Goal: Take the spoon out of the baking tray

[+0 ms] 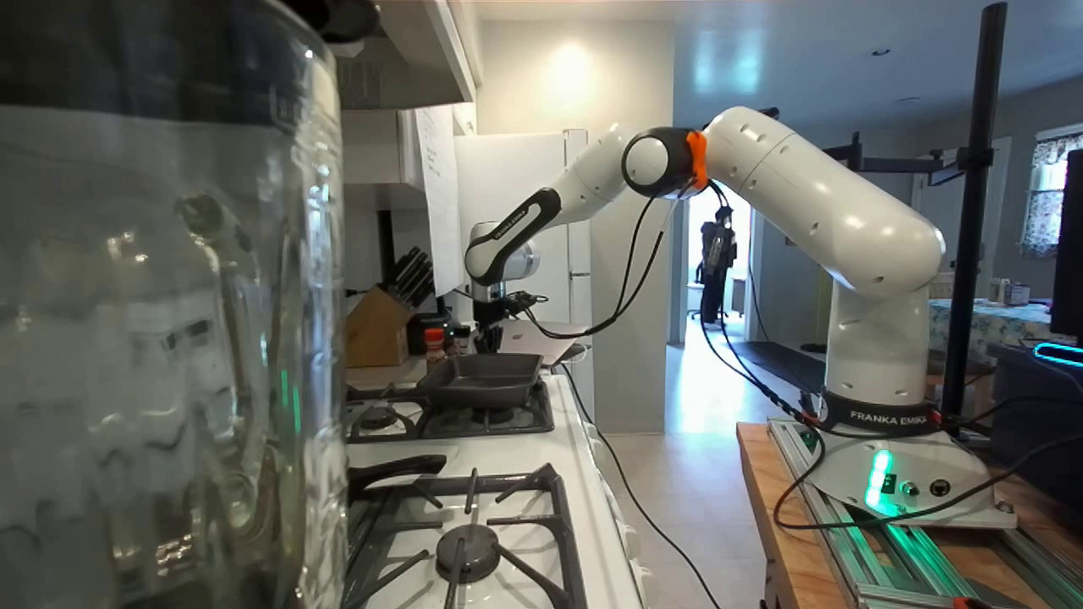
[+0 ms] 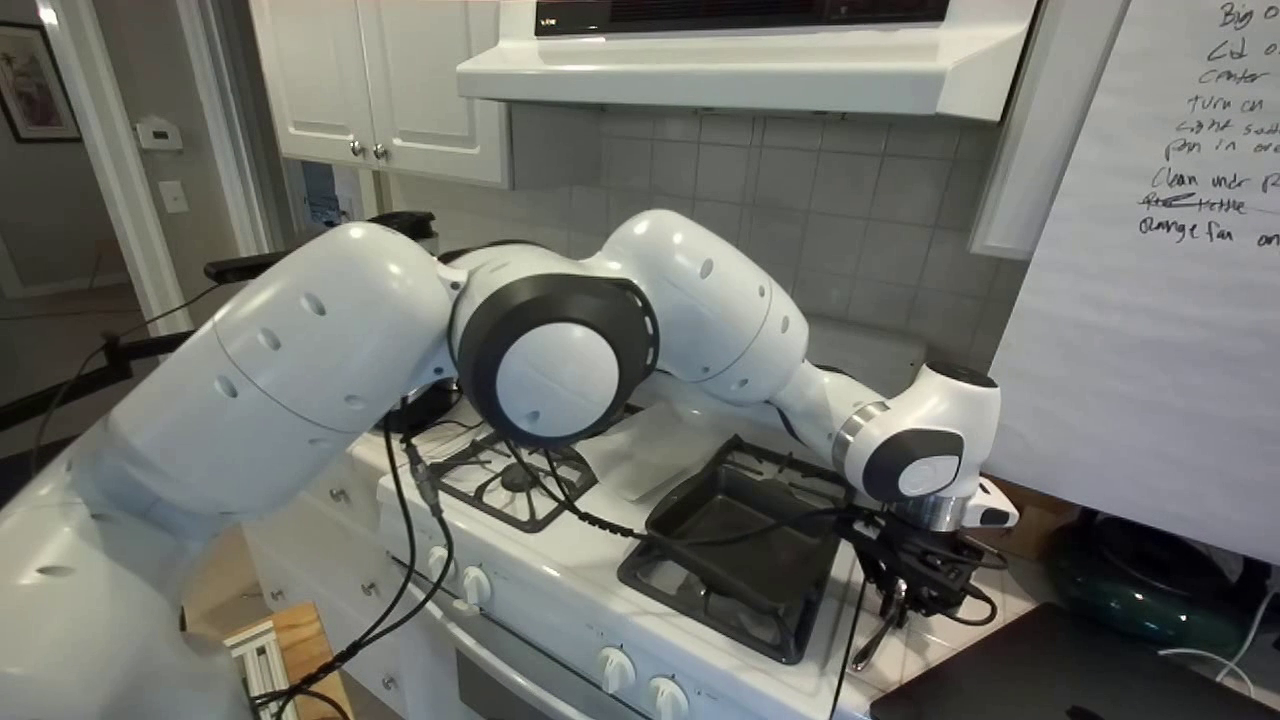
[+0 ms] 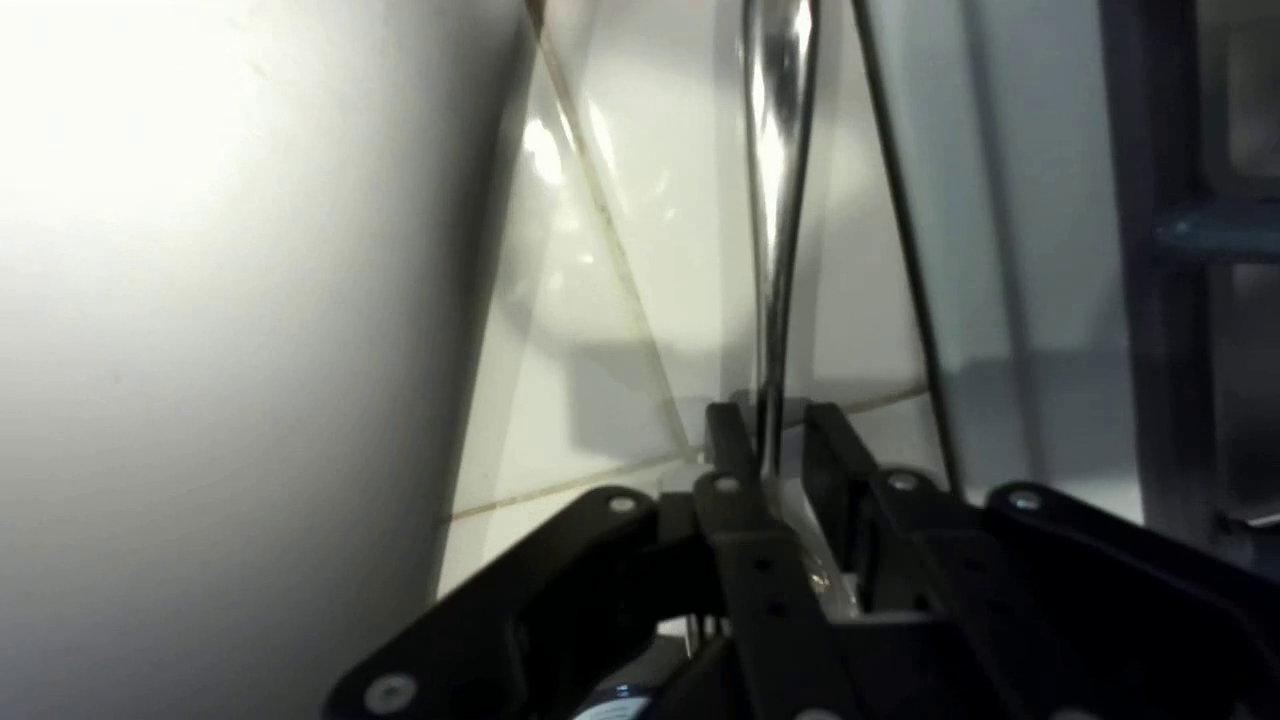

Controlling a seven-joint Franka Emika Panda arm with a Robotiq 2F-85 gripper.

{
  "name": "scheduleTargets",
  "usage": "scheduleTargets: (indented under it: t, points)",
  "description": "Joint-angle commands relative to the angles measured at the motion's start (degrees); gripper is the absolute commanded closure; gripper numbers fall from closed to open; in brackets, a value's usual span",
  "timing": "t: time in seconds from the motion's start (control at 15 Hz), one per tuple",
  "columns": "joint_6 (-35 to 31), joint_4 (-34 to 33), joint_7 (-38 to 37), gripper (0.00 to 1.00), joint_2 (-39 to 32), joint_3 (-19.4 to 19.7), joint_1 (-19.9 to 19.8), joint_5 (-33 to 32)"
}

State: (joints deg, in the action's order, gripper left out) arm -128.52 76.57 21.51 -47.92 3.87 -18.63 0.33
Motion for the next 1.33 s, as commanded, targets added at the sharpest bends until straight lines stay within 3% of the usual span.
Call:
scheduleTargets:
  t: [0.0,0.47,0.67,1.0,1.27]
  points:
    - [-1.5,-0.4,0.2,0.47,0.4,-1.5,-0.9,1.4]
    - [1.6,4.9,-10.7,0.01,8.6,1.3,1.7,0.8]
    - [2.6,8.2,-13.4,0.0,13.8,1.2,1.8,1.8]
    - [9.3,15.4,-7.9,0.0,23.7,-1.1,1.6,3.6]
    - [12.7,24.0,-16.9,0.0,33.4,0.0,5.5,5.5]
